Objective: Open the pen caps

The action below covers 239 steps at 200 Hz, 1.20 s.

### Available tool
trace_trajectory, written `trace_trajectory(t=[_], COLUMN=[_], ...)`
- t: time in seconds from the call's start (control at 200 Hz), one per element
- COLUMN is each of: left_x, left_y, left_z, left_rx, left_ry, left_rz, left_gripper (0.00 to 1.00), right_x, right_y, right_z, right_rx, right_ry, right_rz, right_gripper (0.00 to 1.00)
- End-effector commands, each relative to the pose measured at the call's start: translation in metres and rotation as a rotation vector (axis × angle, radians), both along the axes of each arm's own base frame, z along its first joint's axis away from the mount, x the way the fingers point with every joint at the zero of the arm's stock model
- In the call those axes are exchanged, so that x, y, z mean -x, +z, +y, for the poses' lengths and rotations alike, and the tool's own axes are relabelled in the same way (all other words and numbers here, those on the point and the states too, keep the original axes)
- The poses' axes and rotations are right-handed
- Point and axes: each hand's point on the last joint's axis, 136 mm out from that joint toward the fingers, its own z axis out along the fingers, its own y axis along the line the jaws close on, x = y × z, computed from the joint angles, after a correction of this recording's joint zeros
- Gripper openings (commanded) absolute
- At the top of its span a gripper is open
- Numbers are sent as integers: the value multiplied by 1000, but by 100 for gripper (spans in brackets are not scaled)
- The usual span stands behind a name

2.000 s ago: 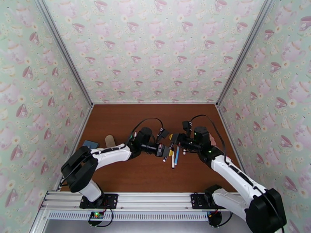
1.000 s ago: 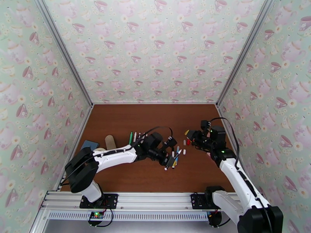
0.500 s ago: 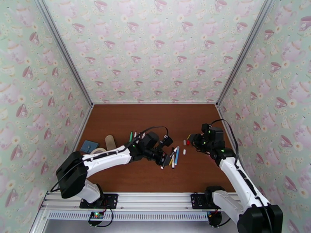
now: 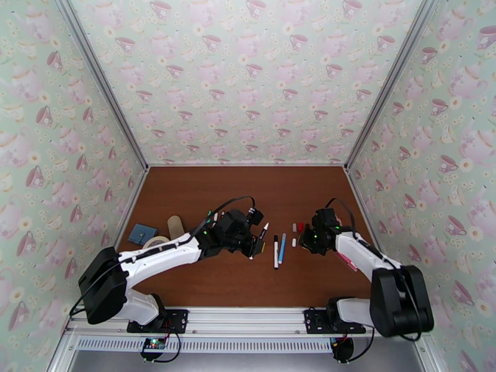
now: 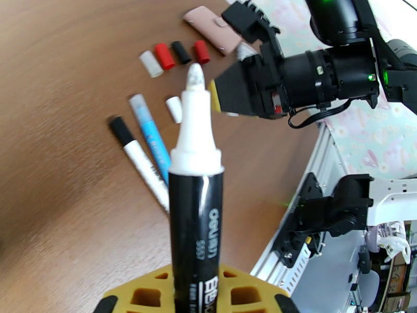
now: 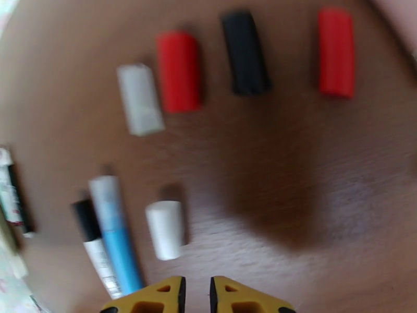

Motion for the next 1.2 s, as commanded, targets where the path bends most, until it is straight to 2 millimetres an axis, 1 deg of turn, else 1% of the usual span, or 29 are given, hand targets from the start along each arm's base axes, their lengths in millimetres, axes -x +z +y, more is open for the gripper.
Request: trace_trajectory(t=[0.0,0.165,0.346,0.536,0.666,0.826,0.846,0.916,0.921,0.931,0.957,1.192], left_x=[-3,-4,-5,-5,-4,-3,-6,-7,-9,-11,-12,-26], left_y=[-1,-5,-9,-11,-14,-18,-19,-26,-21,-16,-14,-25], left_z=[7,7,5,6,5,7,10,14,12,10,10,24], left_rx=[-20,-33,-37,-42,-47,-62,-76,-105,-95,-89,-89,-183], left_ry=[28,26,31,33,34,38,57,73,75,76,81,177], left_rz=[-6,0,12,19,25,41,29,38,29,23,20,12], left_gripper=[3,3,3,3,3,3,3,3,3,3,2,2], right_x=[-12,-19,-25,-28,-27,-27,-27,-27,-27,-27,-27,-23], right_y=[1,-8,-12,-12,-13,-11,-11,-8,-8,-7,-6,9], right_z=[-6,-7,-5,-1,2,4,4,7,6,7,7,2], right_rx=[70,87,88,74,78,91,93,94,95,94,95,146], right_ry=[53,66,73,84,98,110,110,117,117,116,118,101], right_rz=[-12,7,6,2,8,3,3,-7,-7,-9,-12,-48], right_gripper=[9,11,15,24,28,29,29,29,29,29,29,32])
